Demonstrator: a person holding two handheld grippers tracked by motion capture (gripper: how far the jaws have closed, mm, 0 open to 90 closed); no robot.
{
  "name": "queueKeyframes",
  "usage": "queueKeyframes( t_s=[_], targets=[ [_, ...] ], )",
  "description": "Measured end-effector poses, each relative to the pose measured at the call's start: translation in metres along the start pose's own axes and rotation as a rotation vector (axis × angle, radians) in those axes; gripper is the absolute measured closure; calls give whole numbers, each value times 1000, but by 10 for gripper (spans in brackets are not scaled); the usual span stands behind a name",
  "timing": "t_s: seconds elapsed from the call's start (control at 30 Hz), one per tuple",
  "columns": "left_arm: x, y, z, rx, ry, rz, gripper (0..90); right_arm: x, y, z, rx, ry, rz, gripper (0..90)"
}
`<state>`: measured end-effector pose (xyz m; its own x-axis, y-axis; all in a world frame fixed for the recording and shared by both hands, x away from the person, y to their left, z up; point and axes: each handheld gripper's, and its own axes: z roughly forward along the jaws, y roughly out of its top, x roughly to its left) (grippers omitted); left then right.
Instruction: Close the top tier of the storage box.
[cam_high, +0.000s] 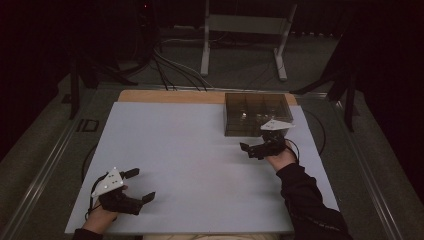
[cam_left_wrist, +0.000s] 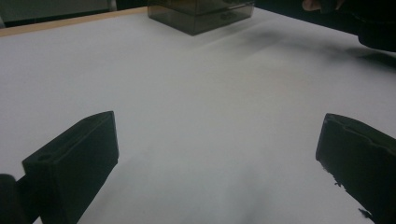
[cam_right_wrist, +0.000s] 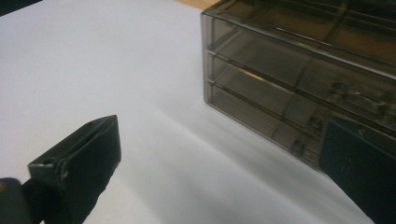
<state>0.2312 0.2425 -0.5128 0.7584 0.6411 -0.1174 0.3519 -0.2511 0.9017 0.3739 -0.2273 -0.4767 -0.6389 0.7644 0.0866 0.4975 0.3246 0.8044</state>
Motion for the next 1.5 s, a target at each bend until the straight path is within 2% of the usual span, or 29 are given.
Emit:
queueKeyframes(
  t_s=[0.23,0.6,0.97,1.13,1.5],
  targets=[
    [0,0,0,1,1,1,0,11,-8,0,5,50,-48,0],
    [0,0,0,0,-2,1,0,26,-24,-2,13,117,-89,0],
    [0,0,0,2,-2,1,0,33,-40,-10,19,151,-131,0],
    [0,0,1,1,-3,0,0,36,-48,-14,38,154,-153,0],
    [0,0,1,1,-3,1,0,36,-63,-28,47,158,-164,0]
  ],
)
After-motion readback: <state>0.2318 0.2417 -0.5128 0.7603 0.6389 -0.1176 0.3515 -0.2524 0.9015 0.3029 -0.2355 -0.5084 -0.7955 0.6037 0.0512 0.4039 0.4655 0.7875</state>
